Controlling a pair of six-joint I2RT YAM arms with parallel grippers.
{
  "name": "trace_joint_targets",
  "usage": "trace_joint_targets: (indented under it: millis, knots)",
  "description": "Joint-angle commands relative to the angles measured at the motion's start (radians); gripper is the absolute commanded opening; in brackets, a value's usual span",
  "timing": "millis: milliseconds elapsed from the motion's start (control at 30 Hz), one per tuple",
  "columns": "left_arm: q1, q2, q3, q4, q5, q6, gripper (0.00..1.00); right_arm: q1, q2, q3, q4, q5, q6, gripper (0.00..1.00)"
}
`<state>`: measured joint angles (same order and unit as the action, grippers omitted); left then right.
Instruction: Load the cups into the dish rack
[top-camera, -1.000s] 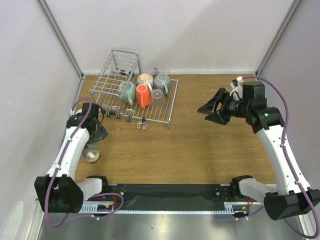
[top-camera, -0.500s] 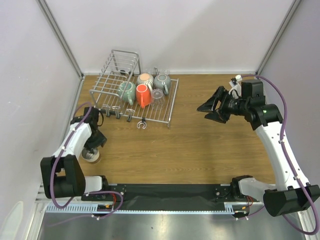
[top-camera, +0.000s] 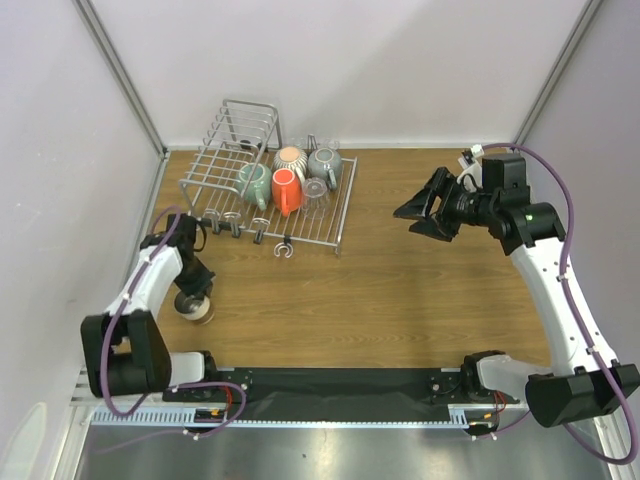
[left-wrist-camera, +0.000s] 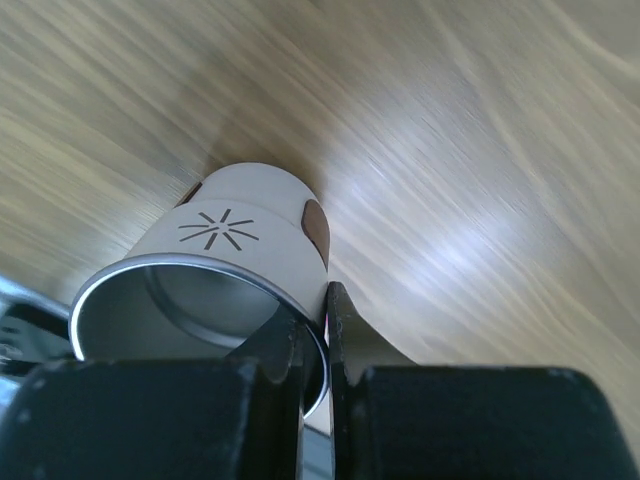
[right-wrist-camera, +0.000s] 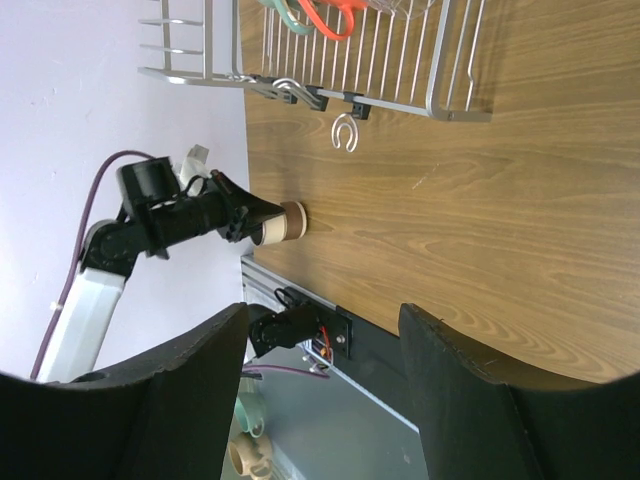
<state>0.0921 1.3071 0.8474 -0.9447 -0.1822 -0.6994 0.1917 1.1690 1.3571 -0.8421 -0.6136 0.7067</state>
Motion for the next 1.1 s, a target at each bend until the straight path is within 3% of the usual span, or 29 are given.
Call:
trace_joint_targets:
  millis: [0,167,200,333,400,467,533,667,867,1067]
  knots:
    - [0.005,-0.142,0.053,-0.060,0.223,-0.038,0.00,0.014,0.017,0.037,0.024,-0.012,-0.004,0.69]
    - [-0.066,-0.256,0.088,0.030,0.533,-0.054,0.01,0.086,0.057,0.037,0.090,-0.032,0.013,0.69]
    - [-0.081,-0.275,0.078,0.144,0.664,-0.070,0.00,0.101,0.063,0.039,0.109,-0.063,0.011,0.69]
    - [-0.150,-0.339,0.055,0.457,0.886,-0.224,0.00,0.167,0.099,0.059,0.247,-0.147,0.022,0.73]
    - [-0.193,-0.370,0.045,0.570,0.935,-0.274,0.00,0.201,0.113,0.069,0.288,-0.184,0.030,0.76]
    - [-0.218,-0.394,0.009,0.791,0.977,-0.394,0.00,0.219,0.121,0.089,0.334,-0.199,0.031,0.81]
    - [-0.248,-0.428,-0.034,1.070,0.951,-0.579,0.00,0.230,0.116,0.097,0.374,-0.189,0.046,0.88]
    - [-0.343,-0.408,-0.117,1.439,0.835,-0.843,0.00,0.235,0.080,0.073,0.484,-0.109,0.125,0.97]
    - [-0.509,-0.309,-0.111,1.693,0.633,-1.040,0.00,0.284,0.083,0.069,0.698,-0.023,0.231,1.00]
    - [-0.644,-0.212,-0.074,1.891,0.481,-1.138,0.00,0.328,0.072,0.083,0.707,0.061,0.155,1.00]
